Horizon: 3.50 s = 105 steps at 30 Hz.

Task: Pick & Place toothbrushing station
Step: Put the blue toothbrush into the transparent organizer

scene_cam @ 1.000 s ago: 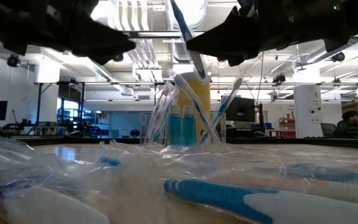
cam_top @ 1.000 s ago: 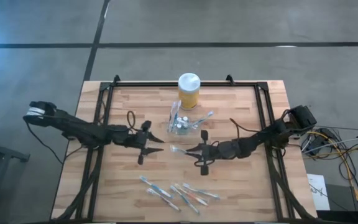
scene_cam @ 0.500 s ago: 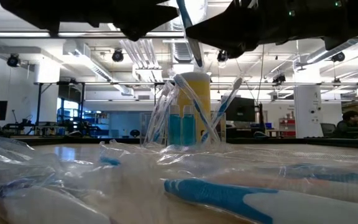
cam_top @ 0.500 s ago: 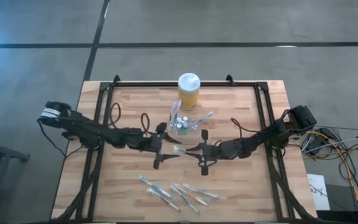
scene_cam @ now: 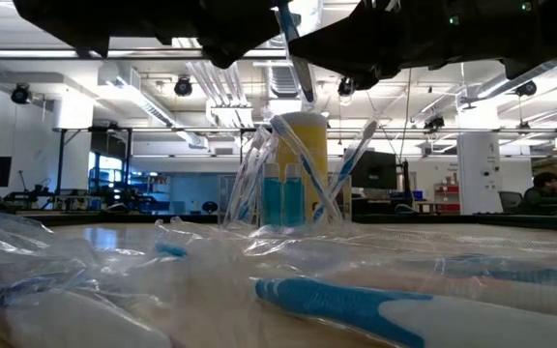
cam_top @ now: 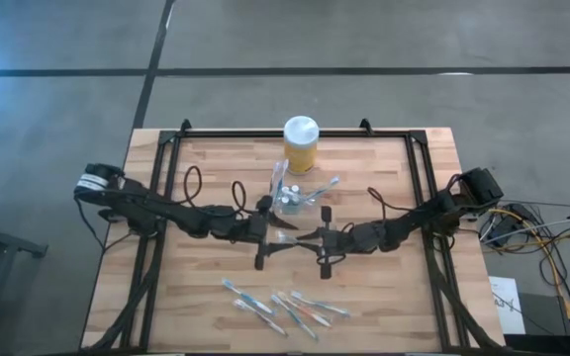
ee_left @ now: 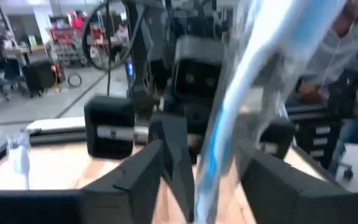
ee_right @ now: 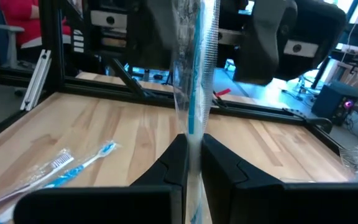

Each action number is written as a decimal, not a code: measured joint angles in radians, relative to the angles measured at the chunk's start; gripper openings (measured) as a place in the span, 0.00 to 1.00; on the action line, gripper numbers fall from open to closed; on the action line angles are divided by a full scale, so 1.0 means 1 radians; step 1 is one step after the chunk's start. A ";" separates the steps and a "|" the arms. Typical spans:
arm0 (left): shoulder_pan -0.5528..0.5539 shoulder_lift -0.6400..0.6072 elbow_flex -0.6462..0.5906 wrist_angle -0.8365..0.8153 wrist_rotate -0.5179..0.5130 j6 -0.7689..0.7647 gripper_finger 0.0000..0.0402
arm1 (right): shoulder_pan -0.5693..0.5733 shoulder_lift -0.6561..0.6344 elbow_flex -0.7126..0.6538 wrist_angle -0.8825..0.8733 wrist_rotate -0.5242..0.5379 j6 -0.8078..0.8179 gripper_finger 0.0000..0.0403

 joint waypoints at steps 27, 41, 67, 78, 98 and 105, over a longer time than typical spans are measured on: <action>-0.005 -0.320 -0.026 -0.374 0.019 0.021 0.06 | 0.015 0.000 -0.001 -0.070 0.003 0.069 0.39; 0.176 -0.408 -0.207 -0.369 -0.204 -0.033 0.06 | 0.018 0.000 0.000 -0.077 -0.003 0.134 0.39; 0.360 0.021 -0.190 -0.137 -0.070 -0.217 0.05 | 0.018 0.000 0.014 -0.091 -0.003 0.093 0.35; 0.414 0.028 -0.191 -0.144 -0.026 -0.373 0.09 | 0.018 0.000 0.013 -0.091 -0.003 0.095 0.33; 0.416 0.027 -0.209 -0.145 0.009 -0.403 0.26 | 0.018 0.000 0.013 -0.111 -0.003 0.114 0.33; 0.416 -0.024 -0.209 -0.180 0.027 -0.390 0.44 | 0.018 0.000 0.012 -0.116 -0.004 0.117 0.32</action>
